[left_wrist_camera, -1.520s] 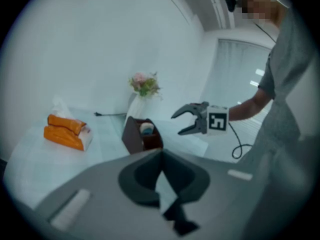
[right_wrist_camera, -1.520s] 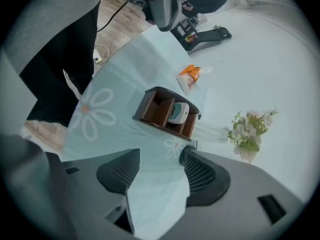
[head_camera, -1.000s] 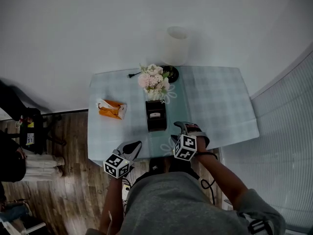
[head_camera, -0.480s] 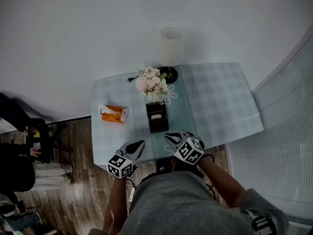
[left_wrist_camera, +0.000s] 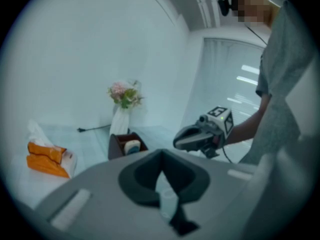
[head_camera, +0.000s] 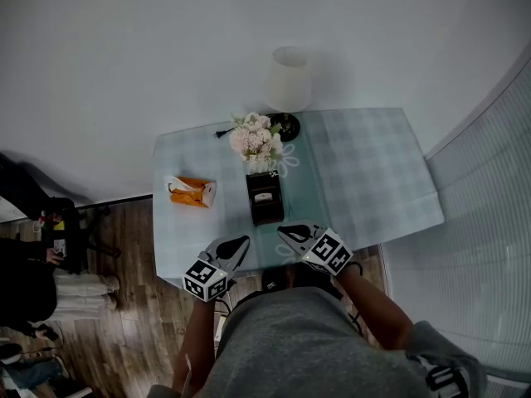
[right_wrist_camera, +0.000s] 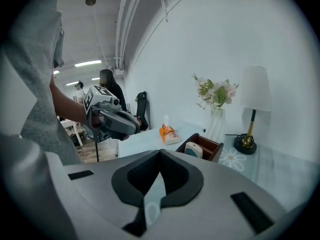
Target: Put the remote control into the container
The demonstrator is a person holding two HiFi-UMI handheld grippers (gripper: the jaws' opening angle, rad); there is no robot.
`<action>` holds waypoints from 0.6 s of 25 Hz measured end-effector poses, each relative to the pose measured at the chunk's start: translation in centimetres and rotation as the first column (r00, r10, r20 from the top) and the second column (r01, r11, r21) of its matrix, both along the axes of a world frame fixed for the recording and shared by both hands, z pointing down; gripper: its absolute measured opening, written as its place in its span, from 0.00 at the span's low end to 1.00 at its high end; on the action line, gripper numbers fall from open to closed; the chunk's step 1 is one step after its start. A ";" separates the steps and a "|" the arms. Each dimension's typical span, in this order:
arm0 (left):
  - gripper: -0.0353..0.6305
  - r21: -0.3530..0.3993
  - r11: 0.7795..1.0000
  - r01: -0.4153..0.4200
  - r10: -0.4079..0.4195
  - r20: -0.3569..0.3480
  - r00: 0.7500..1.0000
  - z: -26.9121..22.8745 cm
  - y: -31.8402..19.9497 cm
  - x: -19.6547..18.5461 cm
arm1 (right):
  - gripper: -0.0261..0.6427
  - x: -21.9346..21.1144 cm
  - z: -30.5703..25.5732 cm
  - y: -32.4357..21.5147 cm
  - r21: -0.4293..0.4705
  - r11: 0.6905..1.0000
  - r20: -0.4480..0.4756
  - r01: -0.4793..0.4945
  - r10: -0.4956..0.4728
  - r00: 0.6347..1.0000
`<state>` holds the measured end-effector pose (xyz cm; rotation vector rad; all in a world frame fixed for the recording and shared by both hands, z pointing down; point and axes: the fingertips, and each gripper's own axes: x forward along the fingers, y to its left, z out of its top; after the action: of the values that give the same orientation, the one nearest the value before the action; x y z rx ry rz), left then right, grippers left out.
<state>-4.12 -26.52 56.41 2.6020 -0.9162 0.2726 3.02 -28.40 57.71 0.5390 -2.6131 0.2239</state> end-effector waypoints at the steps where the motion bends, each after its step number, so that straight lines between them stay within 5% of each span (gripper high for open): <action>1: 0.05 0.000 1.000 -0.003 0.003 -0.001 1.000 0.0 0.0 0.1 | 0.06 -0.1 0.0 0.2 -0.018 1.000 0.017 0.005 -0.005 1.000; 15: 0.05 0.004 1.000 -0.019 0.019 -0.019 1.000 -0.2 0.0 0.4 | 0.06 -0.8 0.3 1.2 -0.074 0.997 0.064 0.024 -0.019 0.998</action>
<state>-3.74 -26.55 56.22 2.6135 -0.8864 0.2513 2.25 -27.19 58.01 0.4853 -2.6578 0.3352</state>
